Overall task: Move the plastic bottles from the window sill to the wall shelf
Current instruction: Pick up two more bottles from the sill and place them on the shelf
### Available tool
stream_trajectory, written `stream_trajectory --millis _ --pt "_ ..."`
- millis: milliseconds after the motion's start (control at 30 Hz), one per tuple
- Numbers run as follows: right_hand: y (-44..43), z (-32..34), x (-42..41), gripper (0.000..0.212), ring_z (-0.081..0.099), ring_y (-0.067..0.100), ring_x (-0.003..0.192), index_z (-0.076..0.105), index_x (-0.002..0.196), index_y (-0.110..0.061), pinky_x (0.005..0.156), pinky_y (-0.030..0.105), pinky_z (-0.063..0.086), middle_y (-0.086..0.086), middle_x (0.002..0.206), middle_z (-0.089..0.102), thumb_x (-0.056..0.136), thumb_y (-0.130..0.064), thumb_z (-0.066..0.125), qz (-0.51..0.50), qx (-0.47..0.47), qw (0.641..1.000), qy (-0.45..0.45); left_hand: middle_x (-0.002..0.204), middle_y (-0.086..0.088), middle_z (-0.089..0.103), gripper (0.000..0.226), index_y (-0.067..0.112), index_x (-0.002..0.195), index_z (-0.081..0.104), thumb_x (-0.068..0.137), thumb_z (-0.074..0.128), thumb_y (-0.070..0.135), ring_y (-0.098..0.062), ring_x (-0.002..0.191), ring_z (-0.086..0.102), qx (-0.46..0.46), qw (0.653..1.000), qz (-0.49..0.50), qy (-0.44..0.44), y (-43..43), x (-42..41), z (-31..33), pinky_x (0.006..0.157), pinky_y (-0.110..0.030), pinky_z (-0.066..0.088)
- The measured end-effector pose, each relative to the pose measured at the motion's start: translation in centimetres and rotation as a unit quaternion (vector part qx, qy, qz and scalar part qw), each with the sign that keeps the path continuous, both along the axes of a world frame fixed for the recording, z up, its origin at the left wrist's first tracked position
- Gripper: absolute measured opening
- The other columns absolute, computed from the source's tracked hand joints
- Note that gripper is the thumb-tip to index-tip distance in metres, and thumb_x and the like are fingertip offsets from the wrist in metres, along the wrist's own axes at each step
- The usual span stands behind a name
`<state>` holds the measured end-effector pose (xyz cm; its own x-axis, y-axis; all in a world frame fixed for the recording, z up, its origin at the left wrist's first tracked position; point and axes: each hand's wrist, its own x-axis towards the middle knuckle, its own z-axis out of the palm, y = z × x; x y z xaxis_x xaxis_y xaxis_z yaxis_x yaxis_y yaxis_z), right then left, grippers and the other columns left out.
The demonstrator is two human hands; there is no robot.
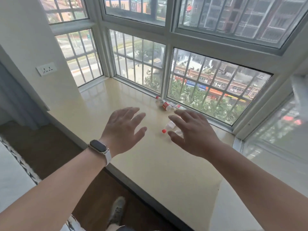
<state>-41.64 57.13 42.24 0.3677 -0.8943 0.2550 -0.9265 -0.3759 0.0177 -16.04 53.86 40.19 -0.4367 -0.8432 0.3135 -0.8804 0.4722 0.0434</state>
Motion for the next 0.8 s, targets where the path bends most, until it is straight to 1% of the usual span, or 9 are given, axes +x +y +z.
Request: stream_trajectory --millis 133,267,333,400,467,567,667,733,800 --pt "-5.0 -0.4 2.3 0.054 0.051 0.032 0.123 0.059 0.129 -0.02 0.101 0.043 0.038 0.005 0.136 0.057 0.09 -0.055 0.045 -0.043 -0.015 0.999 -0.002 0.131 -0.011 0.061 0.053 0.016 0.127 0.063 0.092 0.041 0.05 -0.033 0.121 0.054 -0.029 0.999 -0.036 0.013 -6.8 2.7 -0.1 0.102 -0.043 0.026" --pt "-10.7 -0.7 6.7 0.057 0.047 0.03 0.127 0.056 0.133 -0.023 0.105 0.041 0.029 0.003 0.14 0.053 0.091 -0.058 0.04 -0.076 0.01 0.997 0.001 0.133 -0.01 0.059 0.053 0.016 0.127 0.062 0.092 0.041 0.05 -0.033 0.122 0.053 -0.02 0.998 -0.058 0.019 -14.2 6.5 0.4 0.102 -0.042 0.025" --pt "-13.7 -0.8 9.0 0.058 0.047 0.03 0.127 0.055 0.134 -0.024 0.105 0.043 0.03 0.002 0.139 0.053 0.091 -0.058 0.039 -0.087 0.024 0.996 0.008 0.133 -0.01 0.059 0.053 0.016 0.127 0.061 0.092 0.041 0.05 -0.033 0.123 0.053 -0.009 0.997 -0.071 0.018 -17.4 8.6 0.2 0.103 -0.044 0.029" --pt "-16.0 -0.9 10.7 0.058 0.047 0.029 0.125 0.056 0.134 -0.023 0.104 0.04 0.027 0.002 0.137 0.054 0.091 -0.058 0.039 -0.104 0.023 0.994 0.011 0.132 -0.011 0.06 0.053 0.015 0.127 0.062 0.092 0.042 0.049 -0.034 0.122 0.055 0.003 0.996 -0.086 0.026 -20.4 10.4 -0.4 0.102 -0.046 0.036" --pt "-17.6 -1.2 11.8 0.058 0.047 0.028 0.126 0.057 0.133 -0.023 0.104 0.04 0.027 0.002 0.138 0.055 0.09 -0.057 0.04 -0.125 0.02 0.992 0.006 0.131 -0.011 0.06 0.053 0.015 0.126 0.062 0.091 0.041 0.049 -0.034 0.121 0.055 0.011 0.995 -0.098 0.034 -23.2 11.5 -1.2 0.101 -0.048 0.039" --pt "-19.1 -1.9 12.6 0.057 0.049 0.028 0.126 0.058 0.131 -0.022 0.101 0.042 0.035 0.002 0.138 0.055 0.089 -0.056 0.04 -0.157 0.026 0.987 0.002 0.133 -0.011 0.059 0.054 0.016 0.13 0.059 0.091 0.041 0.05 -0.034 0.122 0.054 0.032 0.991 -0.125 0.039 -26.8 11.9 -2.4 0.1 -0.048 0.04" --pt "-19.7 -2.9 12.5 0.057 0.05 0.029 0.124 0.058 0.131 -0.022 0.101 0.043 0.037 0.004 0.136 0.056 0.089 -0.056 0.041 -0.182 0.05 0.982 0.001 0.134 -0.009 0.058 0.056 0.018 0.134 0.055 0.091 0.042 0.051 -0.033 0.123 0.052 0.051 0.985 -0.155 0.046 -29.2 11.2 -3.4 0.101 -0.049 0.039" --pt "-20.1 -3.3 11.9 0.056 0.051 0.029 0.123 0.059 0.13 -0.021 0.1 0.042 0.036 0.005 0.135 0.057 0.089 -0.055 0.041 -0.2 0.054 0.978 0.006 0.134 -0.009 0.058 0.055 0.018 0.134 0.056 0.091 0.042 0.051 -0.033 0.123 0.053 0.055 0.982 -0.175 0.05 -30.5 10.4 -4.0 0.1 -0.049 0.04" --pt "-20.7 -3.5 11.0 0.054 0.051 0.028 0.121 0.059 0.128 -0.021 0.1 0.039 0.031 0.004 0.133 0.058 0.089 -0.054 0.042 -0.218 0.046 0.975 0.008 0.132 -0.01 0.058 0.055 0.017 0.131 0.057 0.09 0.043 0.05 -0.034 0.122 0.054 0.054 0.978 -0.195 0.048 -31.8 9.4 -4.4 0.1 -0.049 0.041"
